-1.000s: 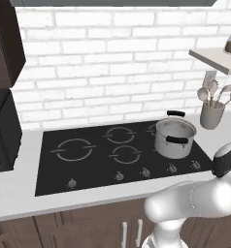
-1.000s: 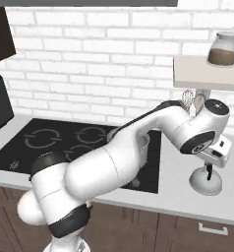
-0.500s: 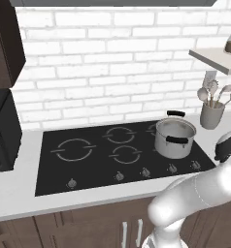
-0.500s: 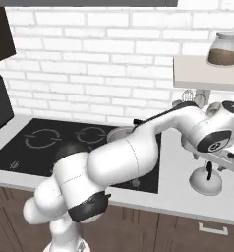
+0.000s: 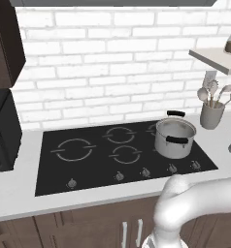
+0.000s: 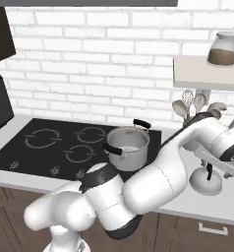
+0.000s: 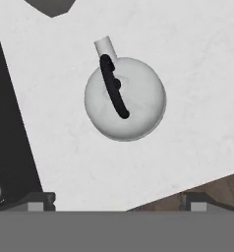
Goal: Pick the kettle from the counter and place it on a stove burner. Then turn the burner on.
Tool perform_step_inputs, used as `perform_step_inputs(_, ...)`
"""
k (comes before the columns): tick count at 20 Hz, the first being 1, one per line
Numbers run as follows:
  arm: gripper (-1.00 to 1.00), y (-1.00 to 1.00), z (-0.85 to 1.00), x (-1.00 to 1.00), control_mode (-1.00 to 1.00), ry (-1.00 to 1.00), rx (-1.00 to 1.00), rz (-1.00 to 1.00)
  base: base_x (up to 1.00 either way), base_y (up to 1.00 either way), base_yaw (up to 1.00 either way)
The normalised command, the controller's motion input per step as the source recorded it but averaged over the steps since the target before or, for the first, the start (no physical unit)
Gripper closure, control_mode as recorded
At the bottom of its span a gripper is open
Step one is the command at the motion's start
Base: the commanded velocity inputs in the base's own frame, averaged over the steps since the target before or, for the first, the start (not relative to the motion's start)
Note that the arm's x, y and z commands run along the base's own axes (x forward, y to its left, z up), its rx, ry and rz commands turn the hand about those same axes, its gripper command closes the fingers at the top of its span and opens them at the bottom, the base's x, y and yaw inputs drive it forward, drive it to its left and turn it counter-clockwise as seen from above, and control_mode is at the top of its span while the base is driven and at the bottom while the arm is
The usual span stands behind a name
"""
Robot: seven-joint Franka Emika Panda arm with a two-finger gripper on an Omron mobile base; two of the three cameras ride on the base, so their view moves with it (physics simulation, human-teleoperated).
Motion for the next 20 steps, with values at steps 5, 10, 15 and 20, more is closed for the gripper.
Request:
perform_step_inputs(5,-1.0,0.0,-0.52,0.27,-1.0,0.0,0.01,0.07,0.0,0.0,0.0)
perform_step_inputs(10,-1.0,0.0,-0.23,0.17,-1.0,-0.07,0.0,0.02,0.0,0.0,0.0)
perform_step_inputs(15,-1.0,0.0,-0.06,0.01,-1.0,0.01,-0.01,0.0,0.0,0.0,0.0)
perform_step_inputs(20,-1.0,0.0,-0.26,0.11,-1.0,-0.14,-0.06,0.0,0.0,0.0,0.0)
